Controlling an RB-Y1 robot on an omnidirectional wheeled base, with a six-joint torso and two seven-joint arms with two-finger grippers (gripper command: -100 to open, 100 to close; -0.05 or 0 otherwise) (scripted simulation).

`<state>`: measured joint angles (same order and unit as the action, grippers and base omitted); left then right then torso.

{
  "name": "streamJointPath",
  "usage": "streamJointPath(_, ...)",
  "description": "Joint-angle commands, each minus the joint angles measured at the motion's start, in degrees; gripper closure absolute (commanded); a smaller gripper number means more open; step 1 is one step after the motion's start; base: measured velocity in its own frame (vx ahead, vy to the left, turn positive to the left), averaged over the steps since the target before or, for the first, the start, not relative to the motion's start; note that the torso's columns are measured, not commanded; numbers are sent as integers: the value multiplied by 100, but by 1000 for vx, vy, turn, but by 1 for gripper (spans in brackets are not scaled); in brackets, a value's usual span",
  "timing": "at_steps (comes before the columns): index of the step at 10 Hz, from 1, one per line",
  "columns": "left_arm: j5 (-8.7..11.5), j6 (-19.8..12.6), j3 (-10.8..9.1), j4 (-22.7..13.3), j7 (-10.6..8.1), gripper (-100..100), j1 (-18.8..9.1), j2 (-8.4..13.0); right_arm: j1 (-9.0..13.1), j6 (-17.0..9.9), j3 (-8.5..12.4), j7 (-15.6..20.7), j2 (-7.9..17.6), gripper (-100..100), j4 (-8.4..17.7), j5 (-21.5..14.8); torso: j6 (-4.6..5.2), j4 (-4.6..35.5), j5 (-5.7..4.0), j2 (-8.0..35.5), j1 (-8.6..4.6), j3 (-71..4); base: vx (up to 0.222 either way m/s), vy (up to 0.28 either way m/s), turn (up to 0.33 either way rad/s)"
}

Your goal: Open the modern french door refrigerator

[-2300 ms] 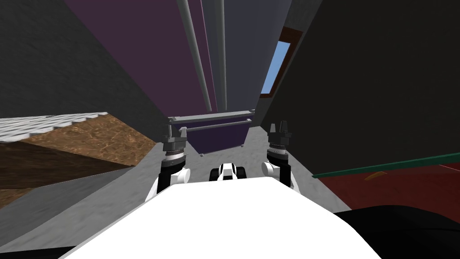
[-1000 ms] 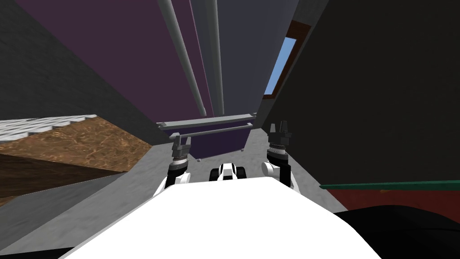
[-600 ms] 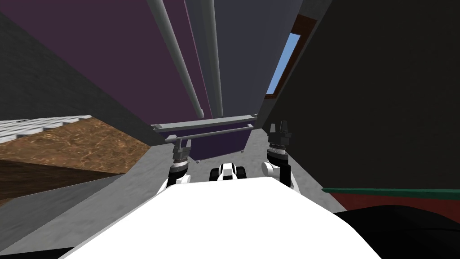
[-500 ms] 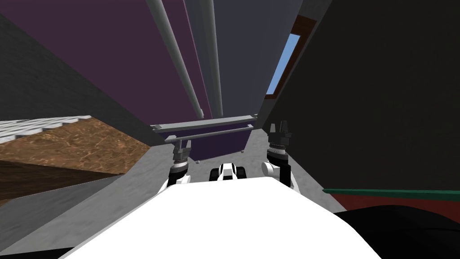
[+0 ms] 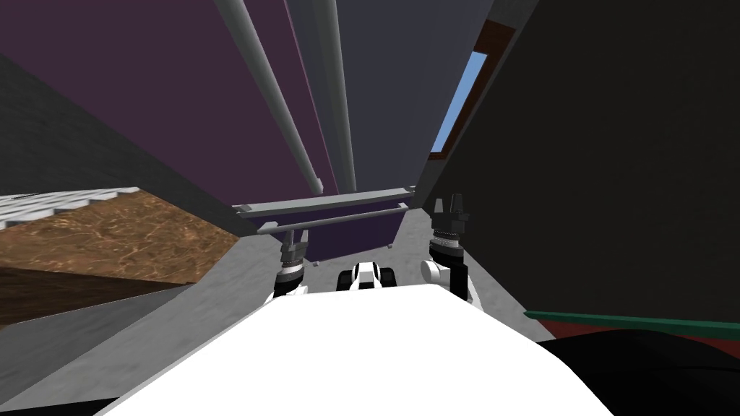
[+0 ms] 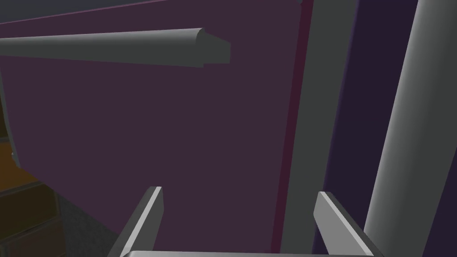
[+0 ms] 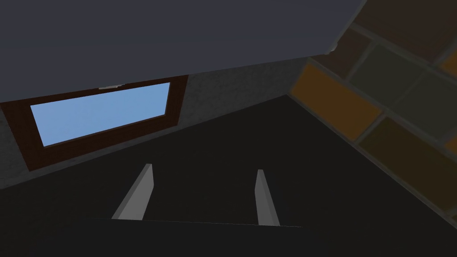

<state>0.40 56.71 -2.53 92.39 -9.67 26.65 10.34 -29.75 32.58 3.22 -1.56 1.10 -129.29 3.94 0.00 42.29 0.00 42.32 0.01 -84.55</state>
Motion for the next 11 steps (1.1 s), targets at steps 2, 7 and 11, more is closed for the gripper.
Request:
streamJointPath(2,34,329,-20,-512,-19,-100,-51,-30,-1,0,0,0,0,0,0,0,0,-4,1,-17,1,-9,113,-21,10)
streamJointPath(7,93,931,-56,-1344,-57,-100,-137,-120,0,0,0,0,0,0,0,0,0,-3,0,-11,-3,-6,78,-26,8)
streamJointPath(11,134,1336,-81,-1955,-83,-100,-196,-211,0,0,0,0,0,0,0,0,0,2,0,9,0,5,98,-32,8)
